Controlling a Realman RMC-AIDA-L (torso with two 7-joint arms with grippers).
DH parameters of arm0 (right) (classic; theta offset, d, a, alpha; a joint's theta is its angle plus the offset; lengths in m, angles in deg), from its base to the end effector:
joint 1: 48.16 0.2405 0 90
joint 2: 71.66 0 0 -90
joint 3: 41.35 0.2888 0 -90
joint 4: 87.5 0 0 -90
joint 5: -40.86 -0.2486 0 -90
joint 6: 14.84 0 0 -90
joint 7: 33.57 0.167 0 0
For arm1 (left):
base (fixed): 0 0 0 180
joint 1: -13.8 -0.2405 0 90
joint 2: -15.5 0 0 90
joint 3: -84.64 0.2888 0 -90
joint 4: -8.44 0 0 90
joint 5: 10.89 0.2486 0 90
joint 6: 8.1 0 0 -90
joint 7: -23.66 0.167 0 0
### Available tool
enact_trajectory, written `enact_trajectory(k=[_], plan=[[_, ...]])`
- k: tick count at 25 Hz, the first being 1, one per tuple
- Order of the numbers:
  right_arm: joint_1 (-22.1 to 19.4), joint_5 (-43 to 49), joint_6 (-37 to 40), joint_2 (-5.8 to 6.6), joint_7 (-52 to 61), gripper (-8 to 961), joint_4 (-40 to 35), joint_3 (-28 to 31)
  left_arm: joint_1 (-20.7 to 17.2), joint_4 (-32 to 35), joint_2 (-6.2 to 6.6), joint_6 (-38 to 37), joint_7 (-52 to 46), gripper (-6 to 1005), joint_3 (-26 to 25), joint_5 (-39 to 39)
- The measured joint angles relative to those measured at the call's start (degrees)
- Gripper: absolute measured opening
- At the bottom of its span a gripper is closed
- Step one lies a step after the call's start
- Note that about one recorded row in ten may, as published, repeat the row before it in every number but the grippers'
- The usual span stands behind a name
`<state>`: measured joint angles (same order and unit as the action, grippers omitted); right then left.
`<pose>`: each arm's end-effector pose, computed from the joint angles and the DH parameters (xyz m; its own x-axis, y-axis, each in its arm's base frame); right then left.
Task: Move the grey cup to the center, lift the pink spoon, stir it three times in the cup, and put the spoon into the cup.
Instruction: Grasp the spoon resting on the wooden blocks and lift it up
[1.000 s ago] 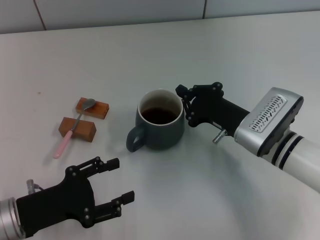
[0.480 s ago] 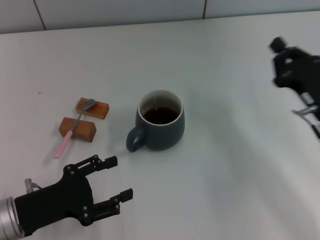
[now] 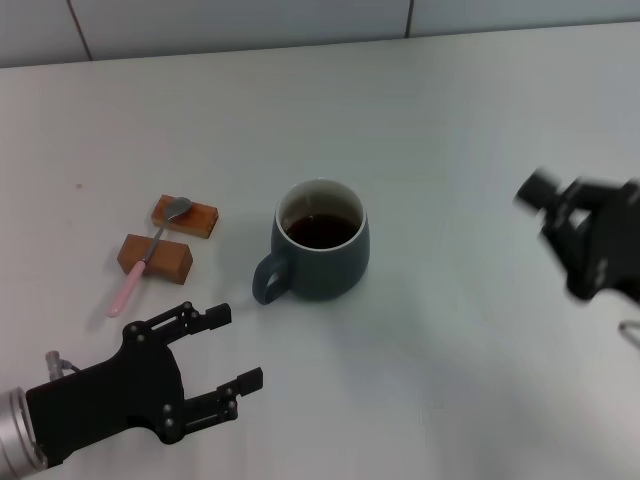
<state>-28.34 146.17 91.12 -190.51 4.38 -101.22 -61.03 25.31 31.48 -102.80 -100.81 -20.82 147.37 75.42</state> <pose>0.3375 0.2791 -0.0387 0.5703 0.0905 -0.8164 -0.4199 -0.8221 -0.3845 -0.3564 0.2448 -0.0877 0.7486 0.1396 0.6481 0.3541 -0.9107 -0.2129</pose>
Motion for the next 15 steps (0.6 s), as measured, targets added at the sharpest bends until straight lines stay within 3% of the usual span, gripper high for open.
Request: enact_trajectory(k=[8,15], plan=[[-0.8,13.6,-5.2,0.03,-0.4,9,-3.1,-2.1,0.0,0.0,0.00,-0.1,0.0,765,0.0,0.0],[-1.3,16.1,-9.8,-0.08,-1.1,69,-3.6,-2.7,-0.4,0.0,0.01,-0.2,0.0,766,0.2,0.0]])
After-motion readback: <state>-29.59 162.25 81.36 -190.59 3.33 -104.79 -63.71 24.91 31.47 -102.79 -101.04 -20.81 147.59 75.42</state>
